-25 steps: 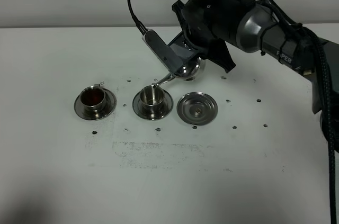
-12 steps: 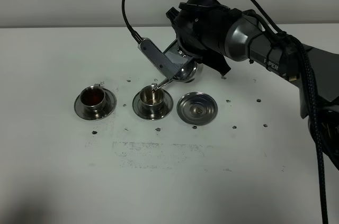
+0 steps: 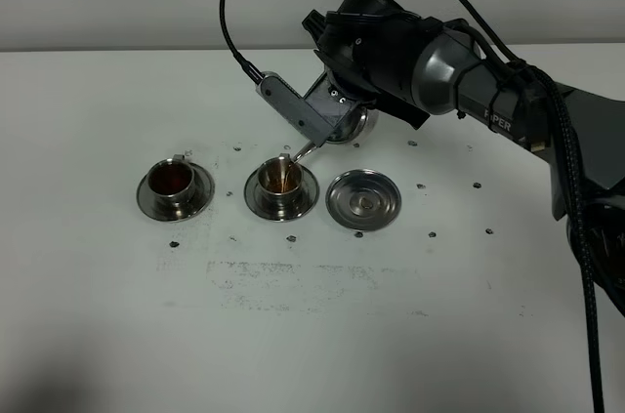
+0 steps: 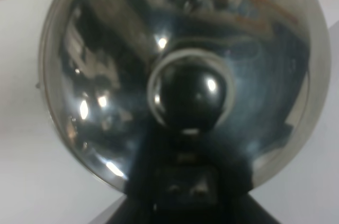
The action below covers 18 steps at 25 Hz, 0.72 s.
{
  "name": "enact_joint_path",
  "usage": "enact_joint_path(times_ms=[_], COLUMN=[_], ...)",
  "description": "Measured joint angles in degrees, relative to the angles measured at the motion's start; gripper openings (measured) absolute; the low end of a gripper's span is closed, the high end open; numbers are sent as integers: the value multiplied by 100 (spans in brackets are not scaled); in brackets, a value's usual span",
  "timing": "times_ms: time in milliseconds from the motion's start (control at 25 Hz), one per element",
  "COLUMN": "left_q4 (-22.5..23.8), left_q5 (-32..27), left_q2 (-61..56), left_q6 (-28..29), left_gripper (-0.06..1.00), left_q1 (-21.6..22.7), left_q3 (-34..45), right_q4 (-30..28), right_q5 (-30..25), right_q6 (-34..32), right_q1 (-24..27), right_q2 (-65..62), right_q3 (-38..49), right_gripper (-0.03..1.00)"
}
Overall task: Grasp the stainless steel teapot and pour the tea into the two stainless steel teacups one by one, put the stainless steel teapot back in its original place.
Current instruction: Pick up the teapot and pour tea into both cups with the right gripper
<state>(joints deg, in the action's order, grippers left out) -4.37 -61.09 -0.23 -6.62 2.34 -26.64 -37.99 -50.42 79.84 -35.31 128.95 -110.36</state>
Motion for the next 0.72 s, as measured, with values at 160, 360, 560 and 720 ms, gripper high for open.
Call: enact_joint_path(times_ms=[160,360,560,720], left_q4=[0,0,0,0], left_q5=[0,0,0,0], left_q2=[0,0,0,0], left_q6=[0,0,0,0], left_gripper=[38,38,38,38], left_q1=[0,0,0,0], left_q3=[0,0,0,0], right_q4=[-160,-220,-364,-422], right_q5=[87,177,204,235], right_q6=[5,5,5,5], right_q1=[-65,-91,-95,-95], right_q2=[0,0,0,0], right_q3=[0,0,0,0], right_gripper=[18,18,18,18])
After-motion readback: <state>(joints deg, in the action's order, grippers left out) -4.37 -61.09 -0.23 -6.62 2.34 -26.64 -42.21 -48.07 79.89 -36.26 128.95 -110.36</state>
